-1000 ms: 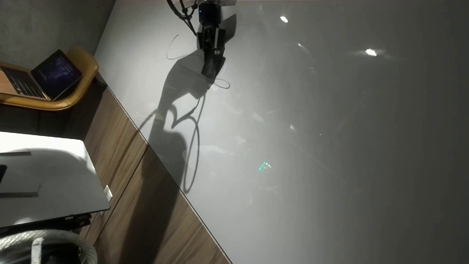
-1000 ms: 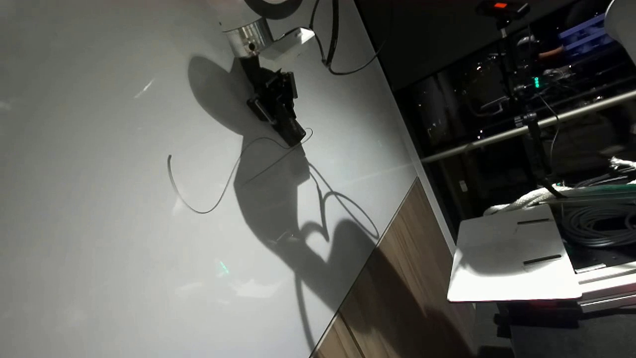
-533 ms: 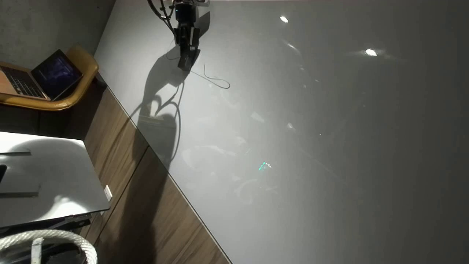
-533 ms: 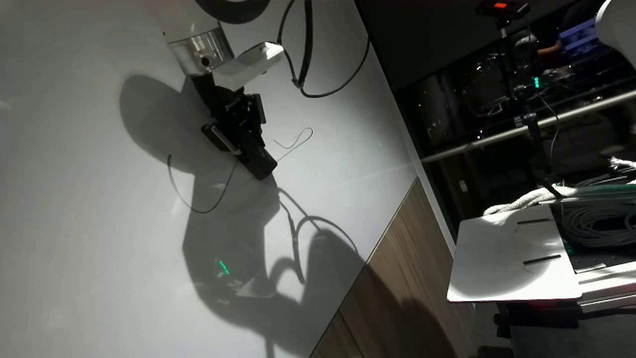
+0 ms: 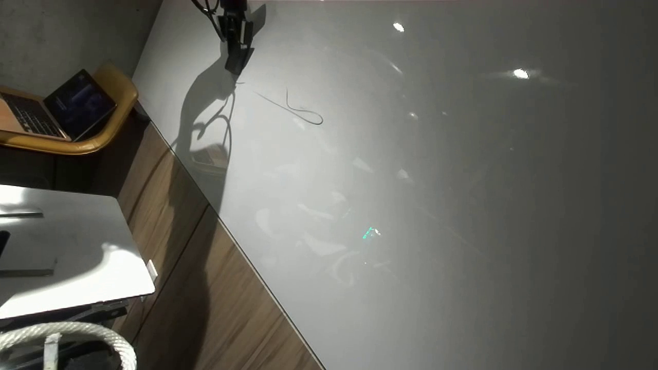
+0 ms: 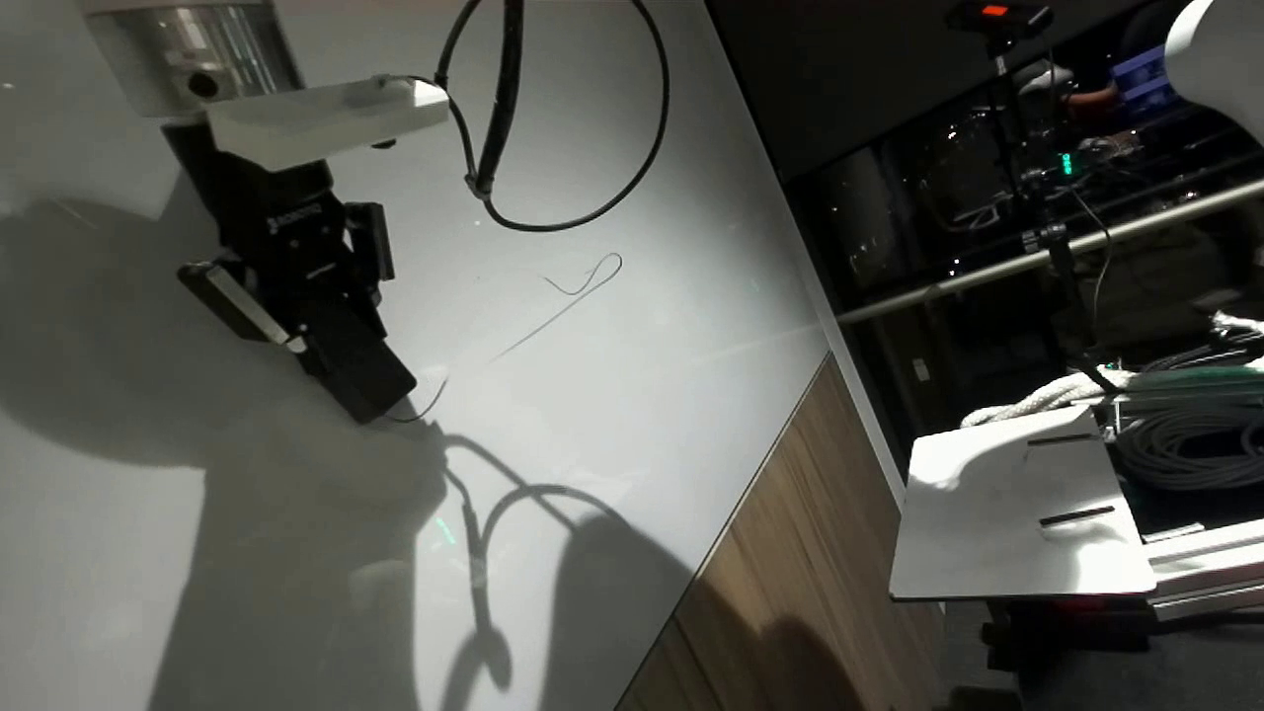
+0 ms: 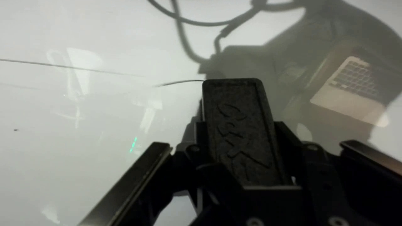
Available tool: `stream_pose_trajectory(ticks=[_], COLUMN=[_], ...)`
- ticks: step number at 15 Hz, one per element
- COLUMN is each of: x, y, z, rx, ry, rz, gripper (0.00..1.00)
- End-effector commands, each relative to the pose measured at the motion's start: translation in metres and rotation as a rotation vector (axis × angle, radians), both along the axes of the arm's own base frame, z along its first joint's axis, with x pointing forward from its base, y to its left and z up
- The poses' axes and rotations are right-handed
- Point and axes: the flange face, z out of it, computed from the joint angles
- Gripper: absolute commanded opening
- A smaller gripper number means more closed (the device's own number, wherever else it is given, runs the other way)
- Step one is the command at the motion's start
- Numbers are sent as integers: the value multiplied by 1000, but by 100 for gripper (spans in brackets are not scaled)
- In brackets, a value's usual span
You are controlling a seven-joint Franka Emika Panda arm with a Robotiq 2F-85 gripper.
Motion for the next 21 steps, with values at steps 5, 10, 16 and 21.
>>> stream_pose_trajectory(ticks=[5, 10, 16, 21], x=[16, 43, 38, 32], y=[3, -52, -91, -134], z=[64, 60, 93, 115], rx=[17, 75, 26, -9], ry=[-82, -21, -18, -11], rz=[61, 1, -24, -62], gripper=[29, 29, 29, 29])
